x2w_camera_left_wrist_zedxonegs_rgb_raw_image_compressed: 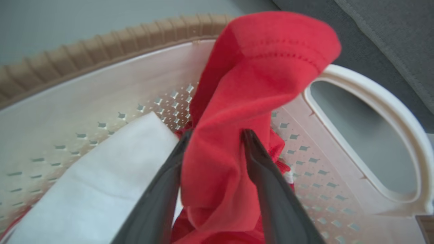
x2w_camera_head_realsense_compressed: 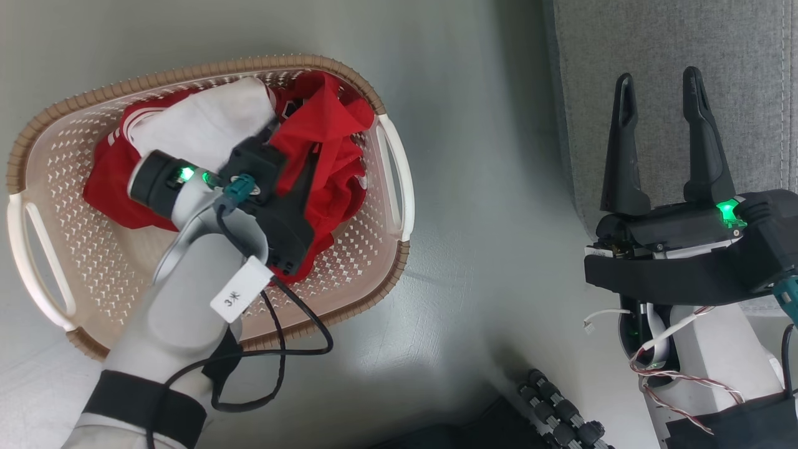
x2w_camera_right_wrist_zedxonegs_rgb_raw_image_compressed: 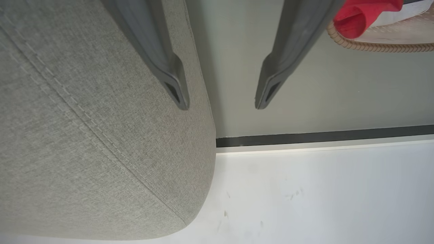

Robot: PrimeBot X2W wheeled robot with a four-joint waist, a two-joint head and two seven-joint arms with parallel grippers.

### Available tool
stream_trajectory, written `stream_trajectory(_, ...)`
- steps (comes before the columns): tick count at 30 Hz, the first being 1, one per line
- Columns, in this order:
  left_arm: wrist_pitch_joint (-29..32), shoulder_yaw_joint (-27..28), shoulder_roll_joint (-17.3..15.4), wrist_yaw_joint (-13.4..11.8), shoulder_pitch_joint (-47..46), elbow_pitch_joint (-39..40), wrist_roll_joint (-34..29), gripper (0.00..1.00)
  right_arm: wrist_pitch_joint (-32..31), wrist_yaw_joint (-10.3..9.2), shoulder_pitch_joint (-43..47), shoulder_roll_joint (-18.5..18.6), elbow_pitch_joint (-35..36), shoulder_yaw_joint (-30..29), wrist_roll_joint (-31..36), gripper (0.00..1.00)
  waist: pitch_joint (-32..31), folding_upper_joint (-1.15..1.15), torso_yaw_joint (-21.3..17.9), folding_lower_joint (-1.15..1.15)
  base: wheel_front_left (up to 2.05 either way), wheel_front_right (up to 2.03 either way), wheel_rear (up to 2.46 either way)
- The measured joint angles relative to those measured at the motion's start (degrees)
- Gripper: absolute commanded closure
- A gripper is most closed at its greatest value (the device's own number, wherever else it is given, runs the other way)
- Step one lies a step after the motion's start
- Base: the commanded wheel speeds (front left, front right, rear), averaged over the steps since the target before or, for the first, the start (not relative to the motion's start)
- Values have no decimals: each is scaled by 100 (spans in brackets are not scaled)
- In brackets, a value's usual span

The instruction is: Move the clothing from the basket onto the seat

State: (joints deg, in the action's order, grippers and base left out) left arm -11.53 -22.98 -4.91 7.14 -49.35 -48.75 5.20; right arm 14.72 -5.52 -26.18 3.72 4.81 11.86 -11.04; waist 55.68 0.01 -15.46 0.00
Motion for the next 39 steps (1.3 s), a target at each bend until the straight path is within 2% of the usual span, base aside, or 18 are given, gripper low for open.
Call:
stream_trajectory(1, -11, -14, 11, 0, -5, -45, 0, 77, 0, 0, -1, -2, -8, 0, 0, 0, 2, 0, 1, 0, 0, 0, 0)
stream_trajectory(2, -26, -27, 18, 1, -6, -78, 1, 91, 0, 0, -4, -3, -19, -1, 0, 0, 4, 0, 2, 0, 0, 0, 0)
stream_trajectory(3, -49, -44, 19, 1, -8, -101, 1, 100, 0, 0, -15, -7, -35, 0, 0, 0, 4, 0, 3, 0, 0, 0, 0)
stream_trajectory(17, -278, -381, 101, 2, 65, -218, 242, 100, 0, 49, -153, -37, -644, -68, -4, 0, -413, -1, 104, 0, 0, 0, 0)
stream_trajectory(27, -279, -519, 98, 3, 196, 213, 552, 100, 0, 124, -155, -43, -1195, -98, -60, 0, -1036, -1, 298, 0, 0, 0, 0)
stream_trajectory(39, -280, -683, -242, 42, 313, 896, 937, 100, 0, 269, -162, -45, -1922, -64, -115, 0, -2010, -2, 623, -1, 0, 0, 0)
